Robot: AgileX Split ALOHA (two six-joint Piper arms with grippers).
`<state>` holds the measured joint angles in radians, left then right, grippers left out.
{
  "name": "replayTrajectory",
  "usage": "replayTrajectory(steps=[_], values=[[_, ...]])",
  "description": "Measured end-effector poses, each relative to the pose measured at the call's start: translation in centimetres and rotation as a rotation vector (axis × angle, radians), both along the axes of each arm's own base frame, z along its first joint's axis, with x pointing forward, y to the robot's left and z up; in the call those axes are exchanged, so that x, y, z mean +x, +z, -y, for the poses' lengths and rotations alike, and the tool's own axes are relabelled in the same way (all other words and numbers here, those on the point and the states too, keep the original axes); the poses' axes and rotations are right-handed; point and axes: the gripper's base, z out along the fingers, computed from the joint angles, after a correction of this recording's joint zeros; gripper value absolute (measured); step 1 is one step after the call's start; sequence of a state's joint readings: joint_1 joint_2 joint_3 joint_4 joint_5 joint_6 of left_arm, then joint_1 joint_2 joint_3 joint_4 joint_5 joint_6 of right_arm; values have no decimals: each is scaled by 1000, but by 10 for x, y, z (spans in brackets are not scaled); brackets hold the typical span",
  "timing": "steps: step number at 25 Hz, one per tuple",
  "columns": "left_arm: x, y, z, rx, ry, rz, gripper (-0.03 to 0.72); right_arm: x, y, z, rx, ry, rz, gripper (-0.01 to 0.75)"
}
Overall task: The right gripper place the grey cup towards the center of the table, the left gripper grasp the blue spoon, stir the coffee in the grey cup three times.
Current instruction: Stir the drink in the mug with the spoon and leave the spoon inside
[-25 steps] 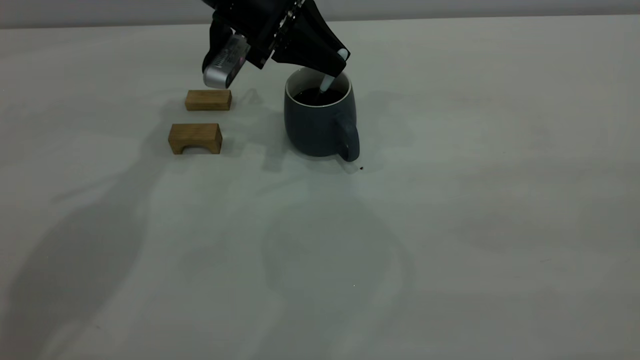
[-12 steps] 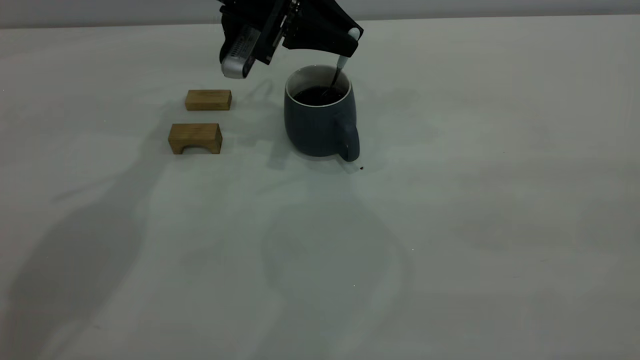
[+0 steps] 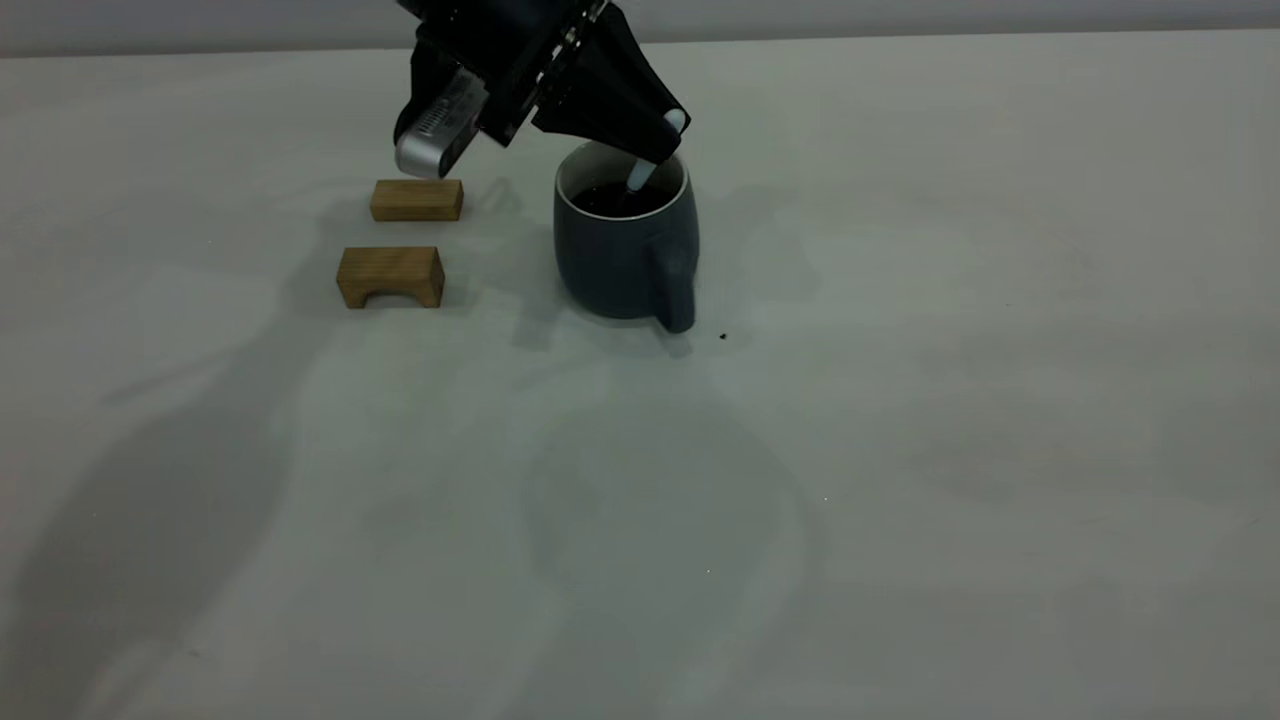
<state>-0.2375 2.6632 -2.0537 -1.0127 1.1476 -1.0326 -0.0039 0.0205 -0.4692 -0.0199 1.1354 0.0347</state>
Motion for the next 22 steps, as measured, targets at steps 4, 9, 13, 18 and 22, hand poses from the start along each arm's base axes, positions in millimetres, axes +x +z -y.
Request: replayTrajectory(steps=[4, 9, 13, 18, 22], values=[[3, 1, 2, -62, -98, 181, 166, 0, 0, 0, 0, 0, 0, 587], [1, 7, 5, -146, -124, 202, 165, 0, 0, 0, 0, 0, 0, 587], [1, 7, 5, -140, -107, 176, 162, 0, 0, 0, 0, 0, 0, 587], [1, 7, 5, -123, -68, 116, 162, 0, 0, 0, 0, 0, 0, 587], [1, 7, 5, -93, 15, -6, 162, 0, 0, 0, 0, 0, 0, 587]])
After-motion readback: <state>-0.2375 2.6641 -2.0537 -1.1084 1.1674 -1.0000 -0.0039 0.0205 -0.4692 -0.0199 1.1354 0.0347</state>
